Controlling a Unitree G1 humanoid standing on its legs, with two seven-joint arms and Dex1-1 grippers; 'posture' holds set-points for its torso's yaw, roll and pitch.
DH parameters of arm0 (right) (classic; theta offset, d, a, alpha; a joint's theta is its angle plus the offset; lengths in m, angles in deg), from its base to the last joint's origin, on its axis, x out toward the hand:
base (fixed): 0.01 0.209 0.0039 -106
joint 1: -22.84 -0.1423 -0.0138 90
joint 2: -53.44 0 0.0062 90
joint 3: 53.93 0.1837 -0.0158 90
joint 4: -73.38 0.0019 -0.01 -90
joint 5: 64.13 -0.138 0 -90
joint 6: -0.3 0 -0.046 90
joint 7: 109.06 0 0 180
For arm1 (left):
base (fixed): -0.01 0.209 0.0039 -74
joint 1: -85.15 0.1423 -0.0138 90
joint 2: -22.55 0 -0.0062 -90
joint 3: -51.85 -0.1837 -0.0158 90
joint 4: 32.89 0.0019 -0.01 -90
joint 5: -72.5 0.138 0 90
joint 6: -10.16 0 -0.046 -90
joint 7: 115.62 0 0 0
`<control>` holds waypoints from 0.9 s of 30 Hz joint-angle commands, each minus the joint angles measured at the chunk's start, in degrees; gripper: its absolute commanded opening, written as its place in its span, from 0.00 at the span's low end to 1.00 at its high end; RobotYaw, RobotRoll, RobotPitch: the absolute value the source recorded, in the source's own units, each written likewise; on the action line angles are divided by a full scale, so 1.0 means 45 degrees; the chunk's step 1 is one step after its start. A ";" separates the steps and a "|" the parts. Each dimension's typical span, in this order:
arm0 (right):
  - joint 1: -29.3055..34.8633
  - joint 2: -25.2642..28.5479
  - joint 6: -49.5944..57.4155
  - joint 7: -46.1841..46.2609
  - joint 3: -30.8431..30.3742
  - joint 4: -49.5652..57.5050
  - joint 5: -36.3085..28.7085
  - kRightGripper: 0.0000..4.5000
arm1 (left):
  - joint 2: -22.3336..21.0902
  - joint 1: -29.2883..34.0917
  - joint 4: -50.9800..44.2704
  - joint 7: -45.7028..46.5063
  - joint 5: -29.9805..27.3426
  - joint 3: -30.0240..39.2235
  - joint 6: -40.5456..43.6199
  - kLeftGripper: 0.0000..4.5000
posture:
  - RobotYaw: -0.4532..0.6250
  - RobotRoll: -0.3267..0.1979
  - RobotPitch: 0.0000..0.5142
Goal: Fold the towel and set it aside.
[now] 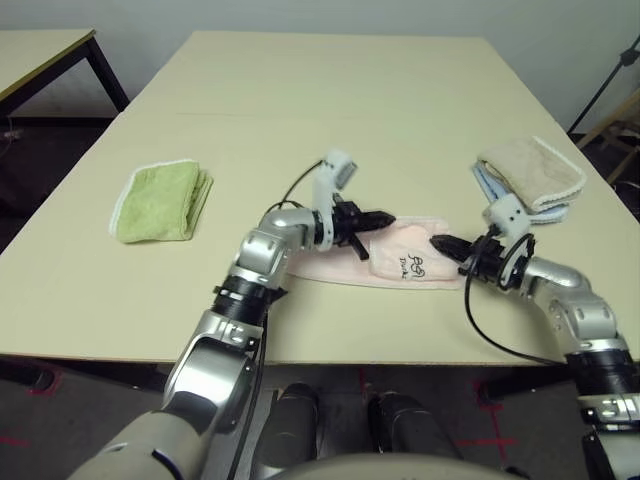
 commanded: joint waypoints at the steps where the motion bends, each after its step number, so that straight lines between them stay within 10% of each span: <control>1: -0.0480 0.0994 0.0316 -0.1364 0.0349 0.0353 -0.0680 0.62 | -0.0656 0.1022 -0.2722 0.1544 -0.1578 0.2177 0.3771 0.51 | 0.57 0.62 0.21; 7: -0.1249 0.2354 -0.1354 -0.3281 -0.0196 -0.0850 0.0270 1.00 | -0.0331 0.2753 -0.5034 0.3529 -0.3774 0.6341 0.8860 0.97 | 0.63 0.62 0.20; 14: -0.1988 0.2717 -0.3121 -0.5005 -0.0700 -0.1930 0.0830 1.00 | 0.1243 0.5825 -0.5964 0.7343 -0.7266 0.7704 0.8897 0.99 | 0.66 0.62 0.22; 27: -0.1204 0.3524 -0.3845 -0.5791 -0.0167 -0.2198 0.0712 1.00 | 0.4332 0.3739 -0.3446 1.1904 -0.5245 0.8034 0.8339 0.99 | 0.58 0.62 0.25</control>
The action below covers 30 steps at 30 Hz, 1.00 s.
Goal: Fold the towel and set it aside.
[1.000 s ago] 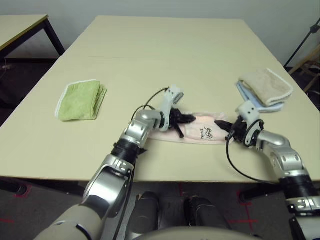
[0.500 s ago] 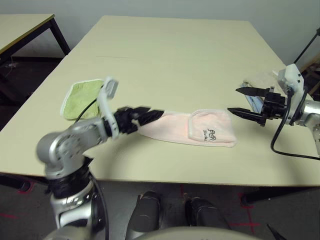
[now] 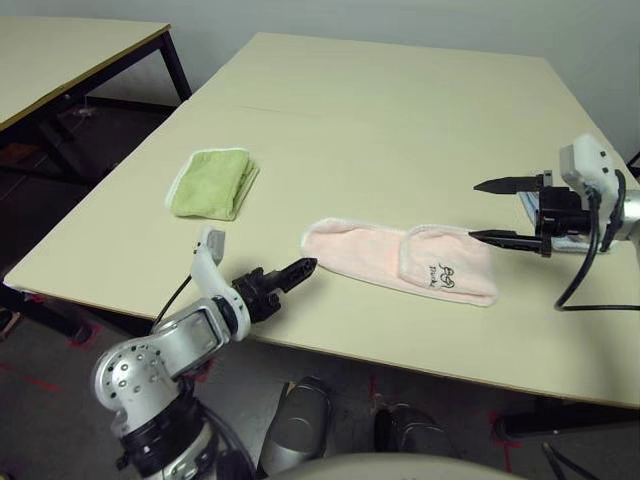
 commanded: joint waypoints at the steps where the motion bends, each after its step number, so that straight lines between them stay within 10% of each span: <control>1: 0.0543 0.0262 -0.0002 0.0032 0.0526 0.0420 -0.0202 1.00 | 0.0633 -0.0574 0.1000 0.0507 0.0869 -0.0033 -0.0247 0.99 | 0.58 0.62 0.25; 12: 0.1800 0.0730 0.0710 0.0689 0.1577 0.1883 -0.0612 1.00 | 0.0958 -0.1544 0.2835 0.0076 0.1497 -0.0722 -0.0356 0.99 | 0.51 0.62 0.26; 26: 0.1834 0.0908 0.1371 0.1302 0.1616 0.2455 -0.0662 1.00 | 0.1455 -0.2112 0.3025 -0.0292 0.1258 0.0383 -0.0012 0.03 | 0.52 0.62 0.25; 30: 0.1655 0.0838 0.1436 0.1412 0.1473 0.2410 -0.0594 1.00 | 0.1006 -0.2332 0.3067 -0.0245 0.1230 0.0992 -0.0421 0.01 | 0.52 0.62 0.25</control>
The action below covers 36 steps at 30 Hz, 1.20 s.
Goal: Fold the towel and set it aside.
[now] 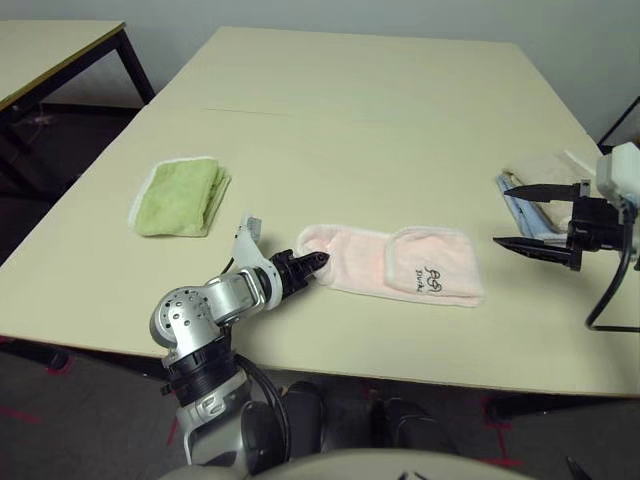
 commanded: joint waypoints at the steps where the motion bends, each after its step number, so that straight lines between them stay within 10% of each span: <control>1: -0.0206 0.0049 0.0123 0.0102 -0.0087 0.0056 0.0036 1.00 | 0.0105 -0.0476 0.0044 0.0120 -0.0036 0.0952 -0.0343 0.01 | 0.53 0.62 0.24; 11: -0.0696 -0.0110 0.0430 0.0020 -0.0591 -0.0021 0.0056 1.00 | -0.1197 -0.0847 -0.0134 -0.0214 -0.0337 0.2829 0.0274 0.01 | 0.56 0.62 0.24; 25: -0.0993 -0.0206 0.0511 0.0006 -0.0910 -0.0079 0.0095 1.00 | -0.3668 -0.1452 0.0268 0.0485 -0.3965 0.2437 0.0508 0.01 | 0.57 0.62 0.21; 36: -0.1035 -0.0140 0.0900 0.0083 -0.0912 0.0070 0.0090 1.00 | -0.4569 -0.1921 0.0465 -0.0757 -0.5458 -0.2206 0.0508 0.01 | 0.57 0.62 0.25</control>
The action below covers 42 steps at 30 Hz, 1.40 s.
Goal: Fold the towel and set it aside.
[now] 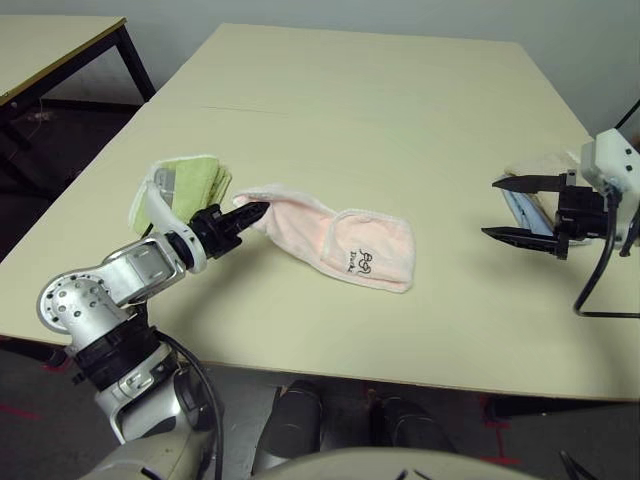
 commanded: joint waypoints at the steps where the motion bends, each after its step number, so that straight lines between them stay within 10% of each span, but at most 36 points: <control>1: -0.0157 0.0090 0.0218 -0.0027 -0.0144 0.0096 0.0059 1.00 | 0.0264 -0.0688 0.0199 -0.0733 -0.0137 -0.2340 0.0225 0.01 | 0.57 0.62 0.26; 12: 0.0062 0.0254 0.0786 0.0102 0.0028 0.0526 0.0022 1.00 | 0.0383 -0.2580 0.2278 -0.4534 0.2947 -0.8465 -0.1921 0.01 | 0.53 0.62 0.27; 21: 0.0811 0.0420 0.1401 0.0360 0.0330 0.1306 -0.0189 1.00 | -0.0655 -0.3117 0.2546 -0.8389 0.6544 -1.3155 -0.5377 0.65 | 0.51 0.62 0.26; 26: 0.0899 0.0390 0.1396 0.0328 0.0217 0.1328 -0.0112 1.00 | -0.0591 -0.3680 0.2109 -0.9190 0.6822 -1.2907 -0.5590 0.99 | 0.52 0.62 0.24; 42: -0.0112 -0.1623 0.2261 0.1660 -0.0707 0.1583 -0.0383 1.00 | -0.2754 -0.2732 -0.0252 -0.9172 0.5948 -0.8005 -0.5208 0.99 | 0.57 0.62 0.22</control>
